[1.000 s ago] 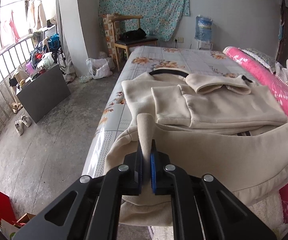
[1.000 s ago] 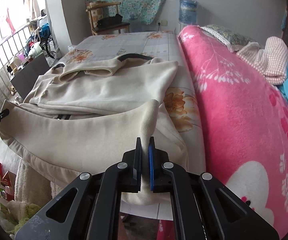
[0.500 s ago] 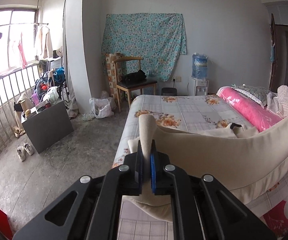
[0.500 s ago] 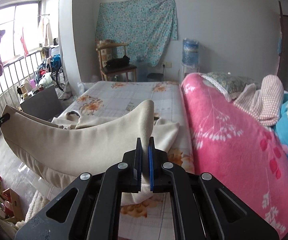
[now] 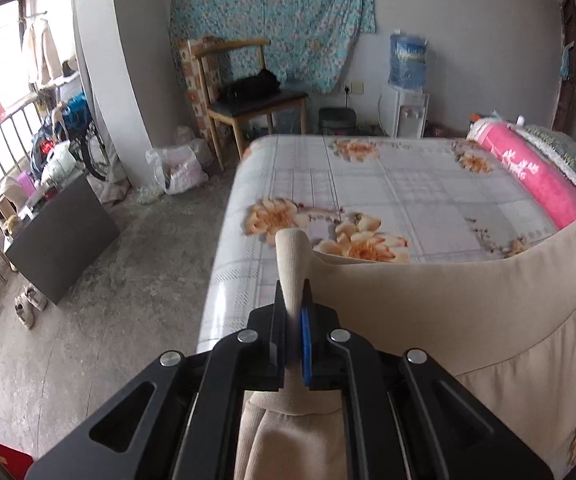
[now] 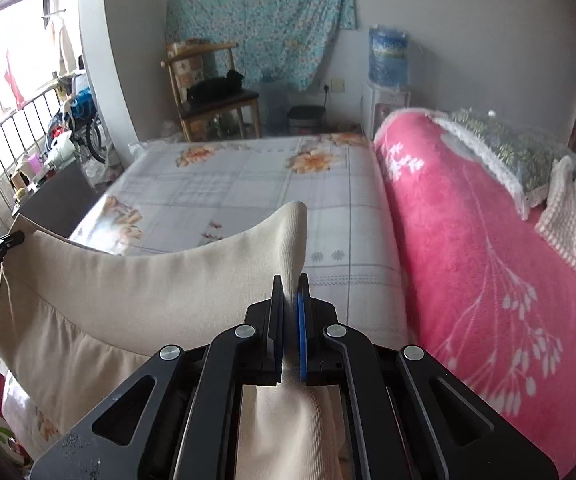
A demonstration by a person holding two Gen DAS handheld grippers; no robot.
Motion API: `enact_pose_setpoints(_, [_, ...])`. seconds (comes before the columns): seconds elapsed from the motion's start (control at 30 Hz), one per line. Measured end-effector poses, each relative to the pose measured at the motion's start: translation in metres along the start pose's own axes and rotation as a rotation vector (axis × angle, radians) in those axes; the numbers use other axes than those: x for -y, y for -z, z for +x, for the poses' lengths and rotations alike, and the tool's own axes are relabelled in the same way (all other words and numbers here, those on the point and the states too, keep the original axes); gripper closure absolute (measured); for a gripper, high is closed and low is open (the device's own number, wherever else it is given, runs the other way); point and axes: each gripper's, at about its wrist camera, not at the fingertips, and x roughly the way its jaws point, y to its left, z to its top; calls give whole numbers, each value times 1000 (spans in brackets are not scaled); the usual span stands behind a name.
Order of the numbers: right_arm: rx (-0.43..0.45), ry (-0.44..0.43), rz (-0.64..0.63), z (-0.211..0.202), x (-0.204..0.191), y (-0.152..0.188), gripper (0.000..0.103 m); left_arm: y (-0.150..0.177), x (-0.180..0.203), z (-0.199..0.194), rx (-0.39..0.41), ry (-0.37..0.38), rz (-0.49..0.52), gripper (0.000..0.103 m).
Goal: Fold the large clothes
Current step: 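Lay the folded hem down onto the jacket and open both tools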
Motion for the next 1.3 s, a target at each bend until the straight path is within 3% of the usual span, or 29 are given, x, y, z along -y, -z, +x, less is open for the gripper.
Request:
enact_pose_setpoints(0.13, [-143, 50, 33, 61, 15, 16, 93, 13, -6, 68, -187, 4, -27, 85])
enact_pose_setpoints(0.27, [-133, 25, 159, 58, 47, 26, 69, 20, -32, 65, -164, 42, -124, 72])
enact_pose_setpoints(0.37, [-98, 62, 218, 36, 65, 28, 69, 24, -53, 50, -139, 69, -198, 69])
enact_pose_setpoints(0.47, [-51, 39, 261, 4, 78, 29, 67, 29, -76, 20, -83, 78, -272, 69])
enact_pose_setpoints(0.57, [-3, -8, 244, -38, 72, 40, 65, 39, -86, -17, -23, 160, -283, 69])
enact_pose_setpoints(0.63, [1, -73, 205, -55, 60, 51, 64, 57, -79, -43, -6, 265, -257, 69])
enact_pose_setpoints(0.73, [-25, -169, 117, -70, 32, 74, 64, 92, -58, -63, -44, 403, -211, 67])
enact_pose_setpoints(0.77, [-41, -192, 81, -72, 23, 83, 65, 103, -51, -64, -62, 412, -203, 67])
enact_pose_setpoints(0.87, [-110, -210, 39, -64, 15, 115, 70, 141, -42, -53, -127, 345, -214, 67])
enact_pose_setpoints(0.93, [-177, -105, 37, -49, 28, 134, 81, 160, -52, -43, -154, 302, -269, 67])
enact_pose_setpoints(1.03, [-201, -122, 171, -51, 56, 143, 96, 169, -72, -50, -131, 281, -342, 67])
enact_pose_setpoints(1.1, [-169, 8, 116, -68, 51, 135, 88, 168, -77, -63, -109, 283, -346, 67])
enact_pose_setpoints(1.17, [-138, 14, 82, -83, 39, 129, 88, 165, -74, -76, -75, 228, -304, 67])
enact_pose_setpoints(1.23, [-104, 6, 27, -93, 16, 124, 85, 163, -67, -89, -36, 255, -267, 67])
enact_pose_setpoints(1.3, [-74, -8, -35, -95, -11, 122, 66, 161, -57, -96, -11, 304, -244, 64])
